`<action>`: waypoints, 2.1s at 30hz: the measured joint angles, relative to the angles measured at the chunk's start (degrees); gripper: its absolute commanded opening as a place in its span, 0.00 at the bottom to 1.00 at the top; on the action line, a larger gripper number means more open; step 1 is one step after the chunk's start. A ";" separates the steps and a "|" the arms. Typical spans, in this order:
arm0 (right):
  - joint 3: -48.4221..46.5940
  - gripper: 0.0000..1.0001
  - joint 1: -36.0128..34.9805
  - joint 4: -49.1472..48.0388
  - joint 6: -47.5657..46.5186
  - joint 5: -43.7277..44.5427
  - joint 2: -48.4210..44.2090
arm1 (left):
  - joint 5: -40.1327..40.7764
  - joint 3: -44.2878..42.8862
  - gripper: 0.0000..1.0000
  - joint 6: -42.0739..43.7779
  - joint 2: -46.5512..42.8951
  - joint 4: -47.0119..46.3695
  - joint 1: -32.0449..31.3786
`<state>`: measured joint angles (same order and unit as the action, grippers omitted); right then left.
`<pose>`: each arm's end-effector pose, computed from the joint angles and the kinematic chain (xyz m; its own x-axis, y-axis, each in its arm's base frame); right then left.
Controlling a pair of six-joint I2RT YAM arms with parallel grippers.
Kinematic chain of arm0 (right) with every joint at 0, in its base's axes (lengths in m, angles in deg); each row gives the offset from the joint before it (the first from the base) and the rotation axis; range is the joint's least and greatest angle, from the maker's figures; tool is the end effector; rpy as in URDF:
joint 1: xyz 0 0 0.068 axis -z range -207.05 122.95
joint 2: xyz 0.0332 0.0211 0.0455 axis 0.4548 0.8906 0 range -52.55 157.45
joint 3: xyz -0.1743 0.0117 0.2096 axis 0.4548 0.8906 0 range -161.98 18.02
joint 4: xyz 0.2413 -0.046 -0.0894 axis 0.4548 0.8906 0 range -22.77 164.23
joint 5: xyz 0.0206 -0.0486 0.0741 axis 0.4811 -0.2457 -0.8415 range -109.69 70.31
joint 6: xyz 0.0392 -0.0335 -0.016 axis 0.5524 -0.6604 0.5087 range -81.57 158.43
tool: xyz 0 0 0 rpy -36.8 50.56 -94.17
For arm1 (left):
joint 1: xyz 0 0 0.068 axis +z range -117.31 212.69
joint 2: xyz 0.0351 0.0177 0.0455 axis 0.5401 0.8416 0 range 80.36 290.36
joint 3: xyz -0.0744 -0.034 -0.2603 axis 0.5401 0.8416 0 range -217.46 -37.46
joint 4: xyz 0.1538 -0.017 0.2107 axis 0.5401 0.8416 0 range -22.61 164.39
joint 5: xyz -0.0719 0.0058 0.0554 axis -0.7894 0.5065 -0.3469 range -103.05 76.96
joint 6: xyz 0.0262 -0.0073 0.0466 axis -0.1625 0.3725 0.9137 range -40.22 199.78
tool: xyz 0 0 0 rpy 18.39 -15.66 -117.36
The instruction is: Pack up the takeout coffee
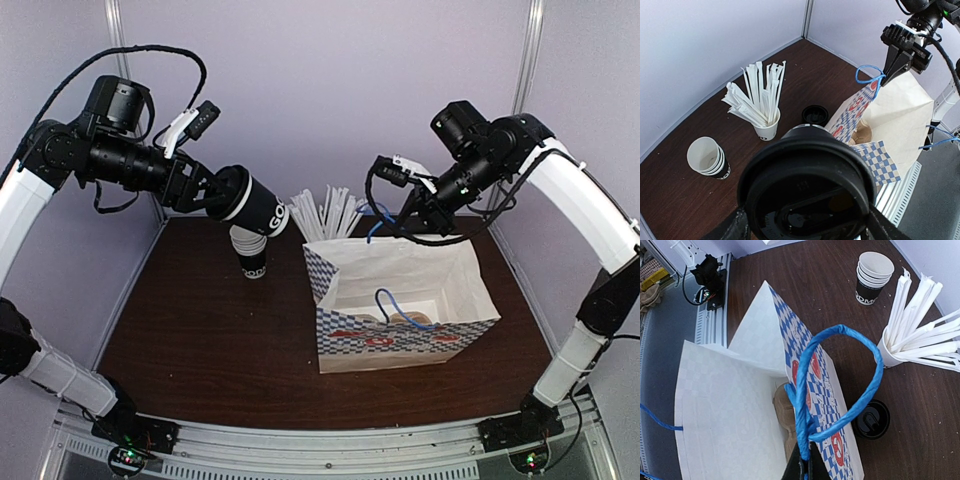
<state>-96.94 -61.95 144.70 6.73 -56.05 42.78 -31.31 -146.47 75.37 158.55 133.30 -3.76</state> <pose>0.2420 0.1944 0.4282 -0.2126 -0.6642 -0.7167 -0.9771 0.1537 0.1474 0.1814 -0.1480 0.4869 -0.5201 0.2935 -0.8021 0.7327 0.6359 -0.2424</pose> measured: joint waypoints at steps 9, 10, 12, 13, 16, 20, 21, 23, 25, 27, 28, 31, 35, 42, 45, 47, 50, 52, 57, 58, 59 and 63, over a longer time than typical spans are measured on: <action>5.49 0.00 -0.46 0.81 -1.44 -6.60 -4.83 | -0.81 0.42 0.49 -0.04 -0.70 -0.61 0.00; 6.64 0.00 -0.72 0.79 -1.55 -7.21 -5.79 | -1.25 0.42 0.49 -0.04 -0.83 -0.90 0.00; 9.22 0.00 -1.46 0.87 -1.70 -8.33 -7.98 | -2.16 0.42 0.48 -0.04 -1.07 -1.66 -0.07; 10.29 0.00 -1.84 0.87 -1.84 -8.90 -8.87 | -2.58 0.42 0.48 -0.04 -1.20 -1.95 -0.11; 13.60 0.00 -3.28 0.90 -2.47 -11.10 -11.54 | -3.69 0.48 0.48 -0.07 -1.77 -3.13 -0.50; 16.39 0.00 -5.03 0.87 -2.62 -14.25 -13.33 | -4.74 0.48 0.47 -0.59 -2.14 -3.74 -0.79; 16.87 0.00 -5.51 0.72 -2.62 -15.06 -13.53 | -4.92 0.48 0.47 -0.70 -2.12 -3.85 -0.90; 17.64 0.00 -6.38 0.50 -2.47 -15.91 -13.68 | -5.14 0.48 0.47 -0.74 -2.03 -4.13 -1.62; 18.05 0.00 -6.69 -0.33 -1.99 -15.89 -13.68 | -5.27 0.48 0.47 -0.72 -2.01 -4.39 -2.78; 18.10 0.00 -6.82 -1.75 -1.14 -14.67 -13.70 | -5.53 0.50 0.47 -0.72 -2.01 -4.57 -3.56; 18.08 0.00 -6.62 -2.58 -0.81 -13.70 -13.70 | -5.62 0.52 0.47 -0.72 -2.01 -4.59 -3.80; 17.49 0.00 -4.68 -4.79 1.07 -9.79 -13.20 | -5.77 0.59 0.47 -0.72 -1.99 -4.61 -4.07; 14.99 0.00 -0.61 -7.54 3.63 -4.72 -11.02 | -5.77 0.81 0.47 -0.70 -1.88 -4.63 -4.15; 12.87 0.00 1.44 -10.38 4.52 2.73 -9.27 | -5.77 1.97 0.48 -0.63 -1.88 -4.63 -4.17; 12.87 0.00 1.44 -11.28 4.52 5.18 -9.25 | -5.75 2.62 0.48 -0.59 -1.90 -4.63 -4.17; 12.79 0.00 1.46 -11.82 4.52 6.08 -9.25 | -5.75 2.99 0.48 -0.37 -1.90 -4.66 -4.17; 12.28 0.00 1.46 -12.39 4.70 7.19 -9.16 | -5.75 3.80 0.48 -0.20 -2.08 -4.70 -4.17; 11.93 0.00 1.46 -12.76 4.72 7.82 -9.18 | -5.75 4.07 0.48 -0.17 -2.12 -4.72 -4.17; 11.69 0.00 1.51 -13.53 5.14 9.53 -9.18 | -5.75 4.13 0.48 0.04 -2.23 -4.96 -4.17; 11.69 0.00 1.55 -13.73 5.18 9.79 -9.18 | -5.75 4.13 0.48 0.07 -2.25 -4.98 -4.17; 11.72 0.00 1.57 -13.92 5.22 9.99 -9.18 | -5.75 4.13 0.48 0.09 -2.29 -5.03 -4.17; 11.72 0.00 1.66 -14.71 5.42 11.21 -9.18 | -5.75 4.13 0.48 0.20 -2.40 -5.03 -4.17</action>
<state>-85.22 -60.29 129.99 12.15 -44.83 33.60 -37.06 -142.34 75.57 156.15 128.28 -7.93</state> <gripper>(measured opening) 0.014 0.707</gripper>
